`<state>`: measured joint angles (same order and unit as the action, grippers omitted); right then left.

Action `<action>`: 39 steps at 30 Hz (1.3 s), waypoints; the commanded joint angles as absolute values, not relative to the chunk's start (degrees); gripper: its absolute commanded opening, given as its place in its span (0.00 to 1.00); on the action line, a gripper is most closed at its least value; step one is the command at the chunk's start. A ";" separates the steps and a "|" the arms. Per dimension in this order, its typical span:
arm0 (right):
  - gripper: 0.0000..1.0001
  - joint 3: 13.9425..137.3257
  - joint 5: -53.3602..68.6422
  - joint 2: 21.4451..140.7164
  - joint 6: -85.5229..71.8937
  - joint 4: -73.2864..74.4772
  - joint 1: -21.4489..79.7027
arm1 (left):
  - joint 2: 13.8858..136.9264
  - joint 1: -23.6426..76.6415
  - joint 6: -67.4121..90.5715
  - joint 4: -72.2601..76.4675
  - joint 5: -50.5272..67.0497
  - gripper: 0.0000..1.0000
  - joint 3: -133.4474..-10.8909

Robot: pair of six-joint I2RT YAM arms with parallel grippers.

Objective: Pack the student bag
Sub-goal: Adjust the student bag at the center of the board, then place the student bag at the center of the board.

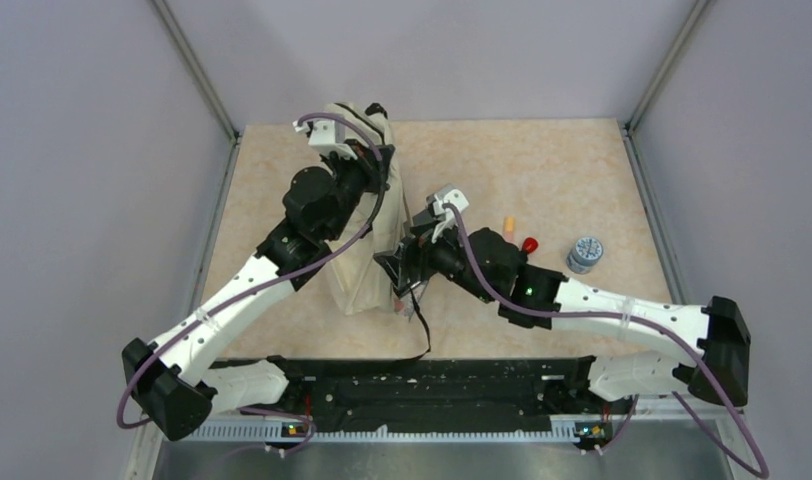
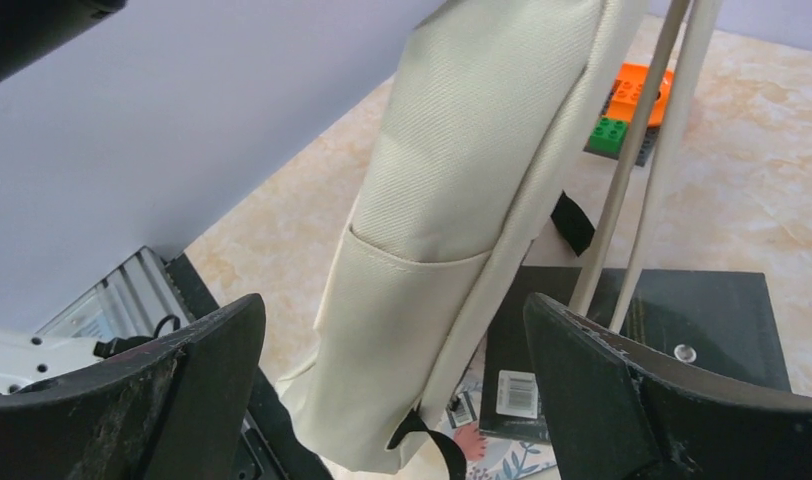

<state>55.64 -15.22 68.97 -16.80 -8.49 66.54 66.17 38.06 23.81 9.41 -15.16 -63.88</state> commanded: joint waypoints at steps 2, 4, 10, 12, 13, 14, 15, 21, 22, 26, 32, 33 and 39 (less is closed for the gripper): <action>0.99 59.20 -22.37 72.94 -15.85 -8.32 67.15 | 65.22 38.17 23.05 12.90 -16.61 0.00 -63.45; 0.99 60.54 -24.21 75.59 -14.90 -7.65 67.15 | 65.15 38.14 23.37 12.85 -16.59 0.00 -63.32; 0.88 62.89 -28.04 81.63 -12.32 -9.28 67.15 | 64.96 38.15 23.84 12.81 -16.38 0.00 -63.06; 0.67 63.25 -31.15 82.85 -11.21 -9.44 67.02 | 64.68 38.17 22.64 12.72 -16.36 0.00 -63.53; 0.61 63.21 -32.14 83.22 -10.74 -9.38 66.93 | 64.30 38.19 21.80 12.29 -16.15 0.00 -64.00; 0.55 63.10 -32.59 83.52 -10.51 -9.17 66.45 | 63.59 38.16 21.06 11.81 -15.87 0.00 -64.36; 0.50 62.98 -32.69 83.56 -10.58 -8.74 65.93 | 62.99 38.15 20.36 11.26 -15.22 0.00 -64.80; 0.00 57.06 -24.04 79.12 -8.89 -12.35 61.54 | 59.68 38.14 13.27 4.51 -2.77 0.25 -66.57; 0.00 55.53 -21.74 77.81 -7.68 -13.76 61.04 | 59.06 38.14 11.23 2.90 1.58 0.39 -66.69; 0.00 50.45 -14.68 72.90 -1.88 -17.37 60.12 | 54.41 38.14 2.49 -4.54 13.61 0.71 -65.16; 0.00 47.34 -4.71 68.57 3.68 -16.98 59.51 | 45.40 38.15 -1.12 -15.58 12.38 0.82 -60.52; 0.00 46.68 -3.58 68.09 4.49 -17.23 59.55 | 44.03 38.14 -0.65 -16.59 11.35 0.83 -59.11; 0.00 42.19 0.85 65.67 7.73 -19.32 59.53 | 38.12 38.17 7.27 -17.46 3.10 0.84 -50.91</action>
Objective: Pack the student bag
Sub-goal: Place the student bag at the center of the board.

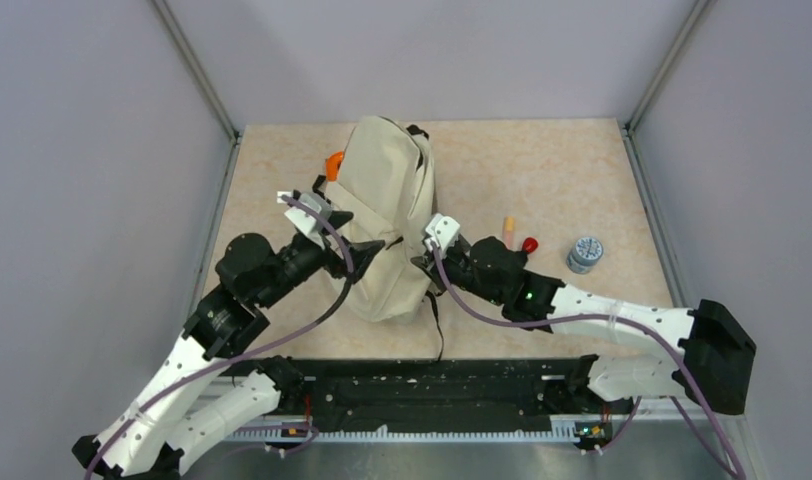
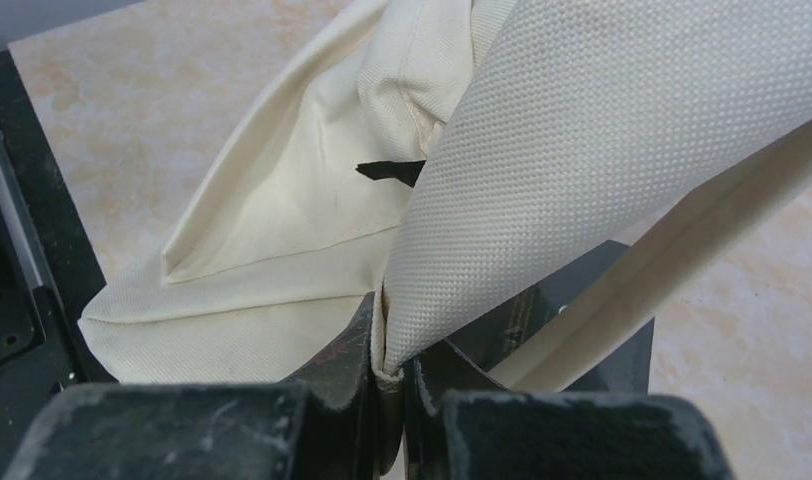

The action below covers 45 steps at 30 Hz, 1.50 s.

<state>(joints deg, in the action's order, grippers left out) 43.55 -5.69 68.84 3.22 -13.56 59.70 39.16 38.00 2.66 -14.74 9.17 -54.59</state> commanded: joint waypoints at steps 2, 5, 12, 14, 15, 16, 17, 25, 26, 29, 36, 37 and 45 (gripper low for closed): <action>0.00 40.97 1.08 64.87 6.89 -19.53 59.51 | 36.94 38.15 12.08 -17.33 -4.56 0.87 -49.44; 0.00 38.96 -2.30 64.11 2.91 -19.46 59.58 | 36.07 38.06 16.89 -15.22 -7.94 0.90 -46.52; 0.00 33.57 -7.07 65.05 -13.83 -20.12 59.54 | 41.35 38.13 15.84 -8.99 11.09 0.87 -41.26; 0.00 31.90 -5.36 65.96 -17.57 -21.05 59.50 | 44.22 38.14 14.91 -8.39 17.07 0.81 -41.36; 0.00 31.08 -4.60 66.40 -18.96 -21.70 59.50 | 45.37 38.14 14.55 -8.01 18.92 0.80 -41.39; 0.00 30.32 -4.05 66.85 -20.09 -22.31 59.51 | 46.45 38.14 14.24 -7.52 20.11 0.78 -41.37; 0.00 29.56 -3.82 67.15 -20.91 -22.88 59.50 | 47.39 38.14 13.90 -7.07 20.88 0.77 -41.32; 0.01 28.56 -6.70 66.79 -23.39 -17.91 59.55 | 52.48 38.18 14.37 -7.79 16.53 0.69 -40.74; 0.09 28.84 -7.97 65.81 -23.41 -15.88 59.51 | 51.99 38.23 15.30 -8.35 14.00 0.69 -40.16; 0.46 29.74 -12.94 61.41 -21.73 -9.49 59.53 | 47.47 38.24 20.31 -9.01 6.87 0.72 -37.50; 0.77 34.02 -22.23 51.72 -8.21 3.63 59.55 | 36.72 38.18 34.35 -17.17 -5.54 0.80 -33.51; 0.79 34.21 -21.06 51.42 -5.43 3.09 59.51 | 36.35 38.17 35.45 -18.24 -6.14 0.81 -33.27; 0.80 40.82 -9.19 62.64 9.06 1.69 59.53 | 41.68 38.26 34.24 -18.37 1.80 0.87 -33.45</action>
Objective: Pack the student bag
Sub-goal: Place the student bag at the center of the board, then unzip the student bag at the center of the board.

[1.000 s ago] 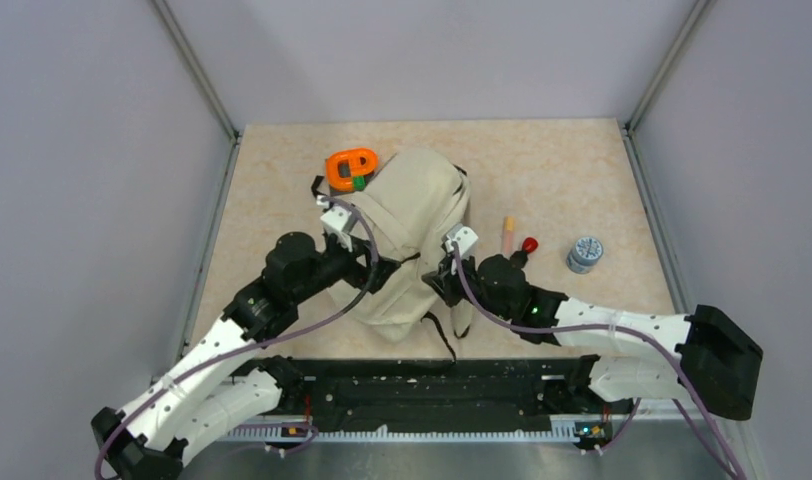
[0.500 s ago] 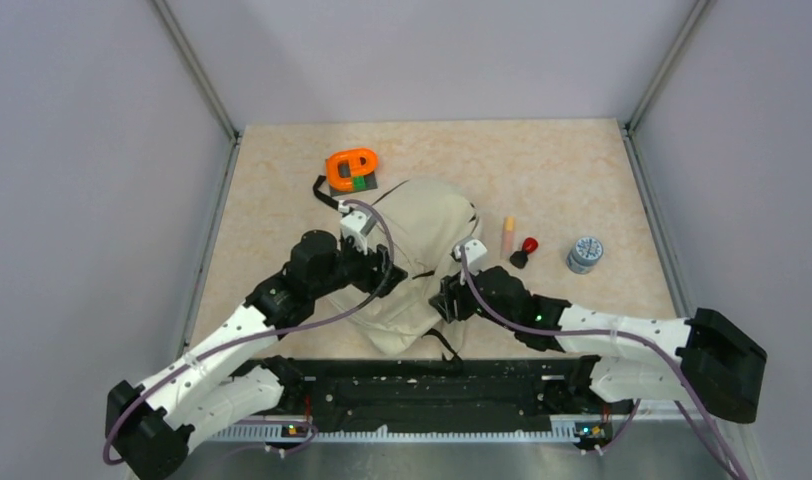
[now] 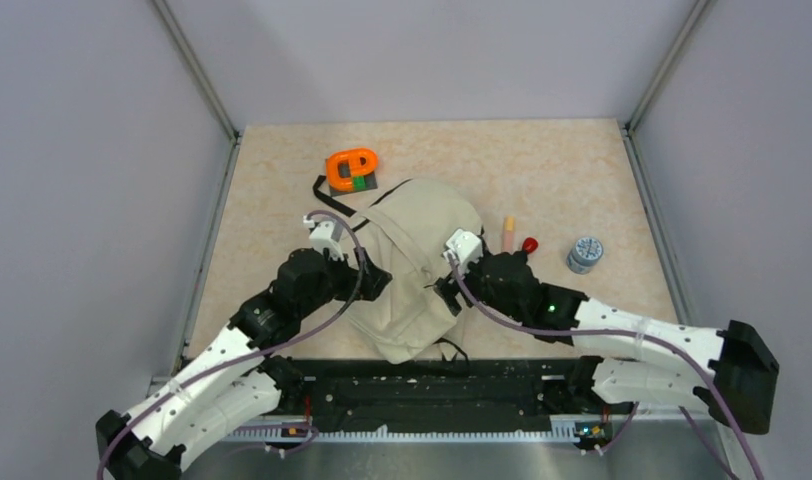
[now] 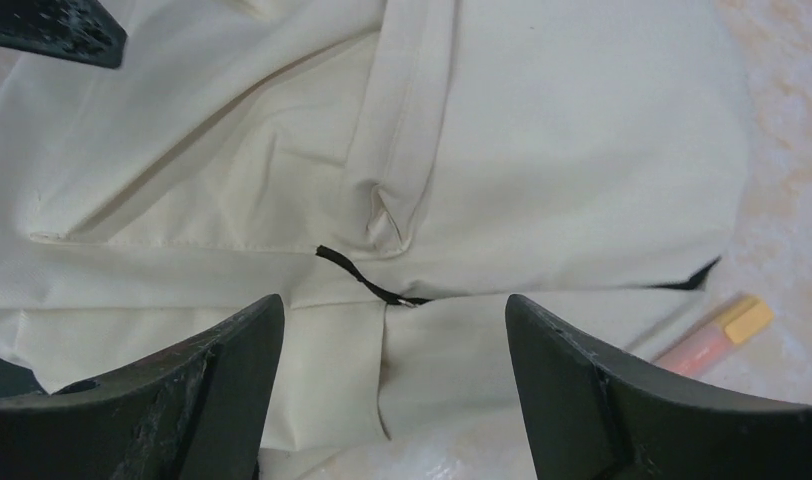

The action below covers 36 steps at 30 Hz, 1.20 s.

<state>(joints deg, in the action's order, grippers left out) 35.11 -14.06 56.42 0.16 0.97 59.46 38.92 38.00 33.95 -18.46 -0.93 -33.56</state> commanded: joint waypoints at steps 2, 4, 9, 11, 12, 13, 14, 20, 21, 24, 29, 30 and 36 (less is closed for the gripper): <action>0.79 43.31 -8.19 66.24 10.21 3.42 59.51 | 43.16 38.32 33.21 -18.86 1.35 0.88 -33.65; 0.78 45.05 -6.57 69.40 10.60 4.61 59.54 | 44.46 38.60 32.73 -19.19 0.58 0.89 -33.67; 0.76 46.29 -3.85 74.96 10.75 5.12 60.00 | 47.21 40.86 31.10 -19.22 -2.39 0.91 -33.69; 0.75 46.84 -4.20 76.74 11.34 5.06 60.07 | 48.39 42.60 30.19 -19.20 -3.88 0.92 -33.99; 0.75 47.25 -5.14 77.68 11.63 5.01 60.05 | 49.03 43.52 29.76 -19.29 -5.08 0.92 -34.24; 0.74 47.61 -6.14 78.46 11.83 4.79 60.03 | 49.77 44.30 29.37 -19.41 -6.28 0.92 -34.61; 0.74 47.90 -7.22 79.23 11.98 4.51 60.03 | 50.87 45.15 29.14 -19.80 -7.67 0.92 -35.13; 0.67 47.55 -10.48 79.60 12.30 1.93 60.08 | 54.44 48.08 30.01 -24.11 -16.62 0.88 -38.33; 0.65 47.28 -10.81 79.43 12.30 1.64 60.04 | 54.76 48.08 30.28 -24.46 -17.30 0.84 -38.66; 0.57 46.58 -12.13 79.19 12.30 1.04 60.04 | 55.39 48.16 30.82 -24.29 -18.24 0.77 -38.77; 0.55 45.50 -13.96 79.18 13.09 0.35 60.03 | 55.88 48.25 31.11 -23.99 -18.39 0.70 -38.56; 0.54 45.45 -13.86 79.18 13.16 -0.37 60.03 | 55.79 48.25 31.23 -24.02 -18.51 0.69 -38.47; 0.34 44.79 -13.93 79.35 13.18 -2.21 60.06 | 54.23 48.25 31.71 -23.41 -19.19 0.65 -37.67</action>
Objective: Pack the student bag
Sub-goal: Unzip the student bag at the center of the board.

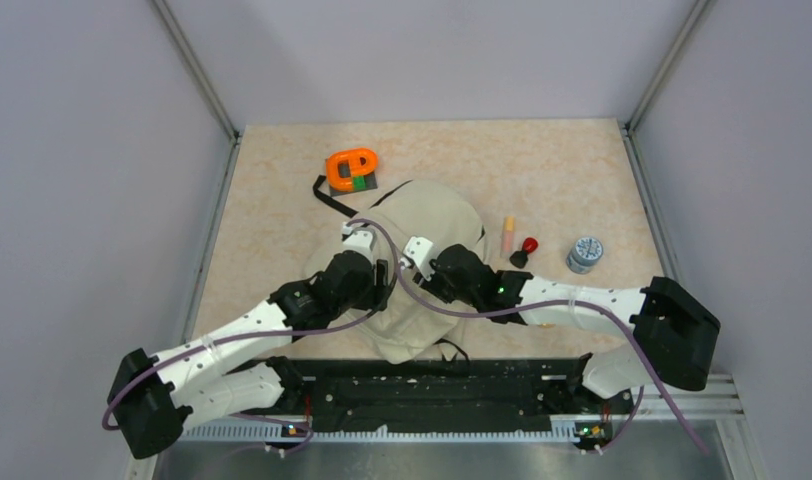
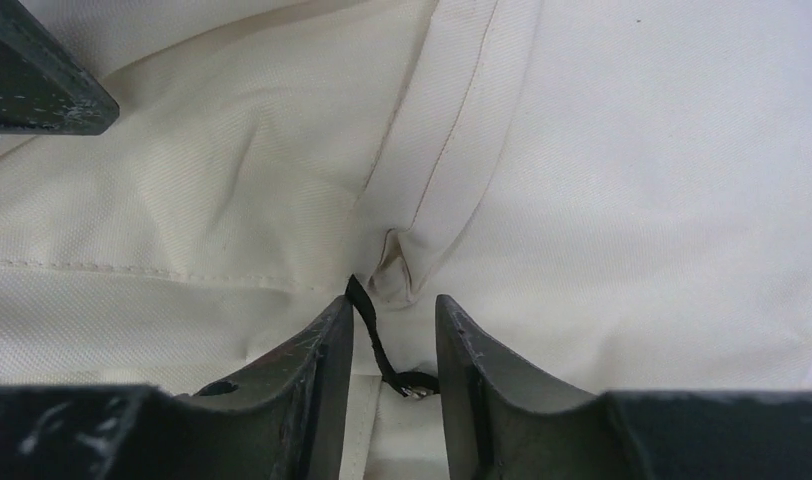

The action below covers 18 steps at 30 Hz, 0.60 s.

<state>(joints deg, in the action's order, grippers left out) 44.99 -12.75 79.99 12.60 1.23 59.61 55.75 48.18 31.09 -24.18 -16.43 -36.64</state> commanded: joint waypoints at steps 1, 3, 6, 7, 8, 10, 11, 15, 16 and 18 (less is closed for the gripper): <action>0.30 44.63 -14.07 79.37 13.18 -2.53 60.04 | 53.92 48.27 31.73 -23.21 -19.26 0.64 -37.51; 0.24 44.46 -14.19 79.32 13.18 -2.97 60.11 | 53.44 48.25 31.73 -22.71 -19.32 0.62 -37.20; 0.15 44.47 -14.13 79.54 13.03 -2.86 60.05 | 53.20 48.27 31.43 -22.33 -19.55 0.57 -37.07; 0.11 44.40 -14.35 79.48 12.97 -2.89 60.04 | 53.10 48.25 31.11 -22.32 -19.76 0.53 -37.12; 0.07 44.39 -14.70 79.41 12.74 -2.97 60.07 | 53.12 48.27 30.92 -22.32 -19.92 0.49 -37.19; 0.00 44.11 -14.96 79.09 12.38 -3.26 60.04 | 53.17 48.25 30.70 -22.32 -20.31 0.41 -37.30; 0.00 43.86 -15.31 78.77 12.08 -3.67 60.03 | 53.26 48.30 30.74 -22.32 -20.64 0.38 -37.24; 0.00 42.01 -19.66 76.77 10.78 -7.08 60.04 | 53.27 48.30 31.07 -22.73 -22.43 0.24 -37.15; 0.00 41.48 -22.35 76.28 10.16 -8.13 60.09 | 53.22 48.30 31.18 -22.88 -22.79 0.21 -37.13; 0.00 40.55 -28.28 75.88 9.06 -9.62 60.10 | 52.89 48.26 31.29 -23.10 -23.46 0.12 -37.01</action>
<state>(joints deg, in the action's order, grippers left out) 41.98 -17.69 78.94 11.70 -3.95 59.64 54.19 48.18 31.42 -24.05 -19.66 -36.64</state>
